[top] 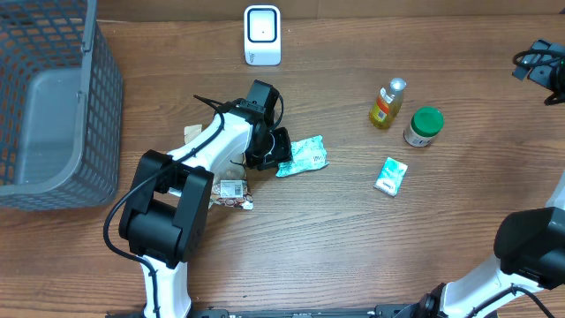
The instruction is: Scan the item barcode
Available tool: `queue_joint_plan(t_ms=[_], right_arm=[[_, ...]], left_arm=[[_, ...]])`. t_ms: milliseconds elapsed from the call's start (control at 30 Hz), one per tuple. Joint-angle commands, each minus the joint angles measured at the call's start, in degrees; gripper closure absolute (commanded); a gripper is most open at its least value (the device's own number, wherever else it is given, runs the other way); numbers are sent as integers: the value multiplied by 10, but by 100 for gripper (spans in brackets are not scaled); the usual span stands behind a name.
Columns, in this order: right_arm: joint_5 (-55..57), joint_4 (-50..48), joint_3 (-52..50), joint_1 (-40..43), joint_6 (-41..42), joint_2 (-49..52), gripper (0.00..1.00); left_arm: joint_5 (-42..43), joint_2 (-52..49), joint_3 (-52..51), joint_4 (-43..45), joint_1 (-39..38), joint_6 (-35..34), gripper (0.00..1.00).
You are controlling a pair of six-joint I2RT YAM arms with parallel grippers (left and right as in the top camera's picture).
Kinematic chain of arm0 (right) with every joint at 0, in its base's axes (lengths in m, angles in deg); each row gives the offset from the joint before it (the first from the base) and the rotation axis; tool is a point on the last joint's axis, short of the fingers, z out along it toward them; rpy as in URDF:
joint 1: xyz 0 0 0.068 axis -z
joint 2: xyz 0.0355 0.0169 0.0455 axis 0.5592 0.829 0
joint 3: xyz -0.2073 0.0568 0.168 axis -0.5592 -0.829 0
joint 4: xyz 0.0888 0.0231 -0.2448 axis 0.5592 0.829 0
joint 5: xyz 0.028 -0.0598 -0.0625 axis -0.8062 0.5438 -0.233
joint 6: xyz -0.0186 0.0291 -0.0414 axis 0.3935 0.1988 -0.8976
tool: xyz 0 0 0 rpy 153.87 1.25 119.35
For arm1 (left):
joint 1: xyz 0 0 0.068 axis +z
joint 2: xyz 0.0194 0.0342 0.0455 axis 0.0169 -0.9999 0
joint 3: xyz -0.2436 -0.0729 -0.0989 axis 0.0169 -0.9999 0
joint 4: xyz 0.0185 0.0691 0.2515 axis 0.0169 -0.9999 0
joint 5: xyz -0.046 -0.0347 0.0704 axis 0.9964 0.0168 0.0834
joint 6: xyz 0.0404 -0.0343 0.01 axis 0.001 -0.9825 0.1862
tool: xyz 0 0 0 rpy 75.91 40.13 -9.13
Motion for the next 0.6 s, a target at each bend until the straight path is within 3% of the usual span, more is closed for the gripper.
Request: queue_joint_plan(t_ms=[0,333,567], right_arm=[[4,-3,5,1,3,-3,0],[4,-3,5,1,3,-3,0],[4,-3,5,1,3,-3,0]], left_arm=[[-24,-2,-13,-2,-1,-5,61],[45,-2,-13,14,7,16,60],[74,-2,-13,17,23,19,53]])
